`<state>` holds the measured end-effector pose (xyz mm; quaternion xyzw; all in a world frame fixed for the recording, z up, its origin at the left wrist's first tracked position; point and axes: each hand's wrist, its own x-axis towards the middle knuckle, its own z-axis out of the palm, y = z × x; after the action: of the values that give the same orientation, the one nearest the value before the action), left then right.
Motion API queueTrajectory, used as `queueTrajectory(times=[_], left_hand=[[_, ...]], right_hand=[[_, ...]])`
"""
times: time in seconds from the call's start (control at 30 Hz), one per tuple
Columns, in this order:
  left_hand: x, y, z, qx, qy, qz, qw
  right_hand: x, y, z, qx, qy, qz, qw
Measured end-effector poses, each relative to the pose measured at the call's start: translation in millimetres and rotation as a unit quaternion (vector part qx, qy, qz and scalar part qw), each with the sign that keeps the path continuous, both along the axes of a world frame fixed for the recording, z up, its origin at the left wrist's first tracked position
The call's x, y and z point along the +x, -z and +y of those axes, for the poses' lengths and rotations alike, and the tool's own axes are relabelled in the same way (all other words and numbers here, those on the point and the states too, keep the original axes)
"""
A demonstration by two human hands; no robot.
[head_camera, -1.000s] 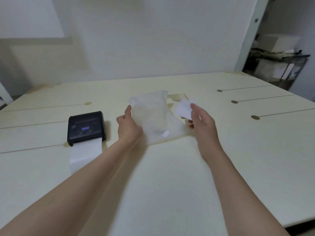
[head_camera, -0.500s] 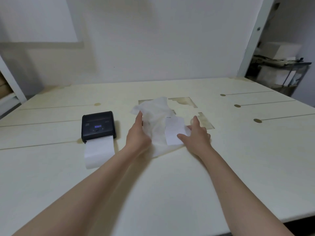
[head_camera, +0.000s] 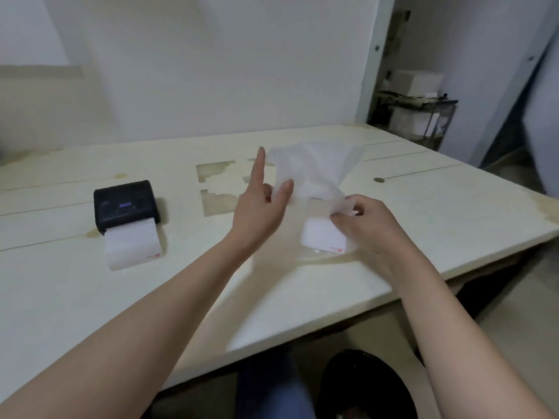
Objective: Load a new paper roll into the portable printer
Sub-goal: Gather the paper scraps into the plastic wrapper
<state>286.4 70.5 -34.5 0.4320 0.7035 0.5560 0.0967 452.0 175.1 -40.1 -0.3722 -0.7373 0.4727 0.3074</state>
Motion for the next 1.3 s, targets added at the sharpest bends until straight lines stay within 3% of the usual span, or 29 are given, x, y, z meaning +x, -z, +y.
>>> queueTrajectory(times=[0.13, 0.37, 0.53, 0.67, 0.8, 0.97, 1.1, 1.3], left_hand=[[72.0, 7.1, 2.4, 0.008, 0.067, 0.081, 0.994], [176.3, 61.7, -2.8, -0.016, 0.171, 0.109, 0.979], [216.2, 123.6, -12.7, -0.052, 0.212, 0.08, 0.973], [217.2, 175.5, -11.3, -0.159, 0.23, 0.088, 0.956], [200.1, 212.6, -0.1, -0.319, 0.237, 0.104, 0.912], [174.0, 248.3, 19.6, -0.414, 0.236, 0.108, 0.873], [162.3, 266.7, 24.6, -0.447, 0.238, 0.093, 0.857], [143.3, 285.1, 14.7, -0.446, 0.208, 0.133, 0.861]], right_hand=[[66.7, 5.1, -0.3, -0.004, 0.087, 0.003, 0.996], [164.3, 46.7, -15.2, -0.073, 0.167, 0.03, 0.983], [212.8, 98.6, -11.2, -0.128, 0.167, -0.085, 0.974], [217.0, 164.1, -5.9, -0.172, 0.172, -0.178, 0.953], [203.6, 242.4, -3.4, -0.193, 0.221, -0.235, 0.927], [183.7, 315.0, -16.5, -0.239, 0.299, -0.266, 0.885], [167.9, 363.2, -19.8, -0.266, 0.305, -0.311, 0.86], [148.6, 416.8, -19.0, -0.34, 0.199, -0.367, 0.842]])
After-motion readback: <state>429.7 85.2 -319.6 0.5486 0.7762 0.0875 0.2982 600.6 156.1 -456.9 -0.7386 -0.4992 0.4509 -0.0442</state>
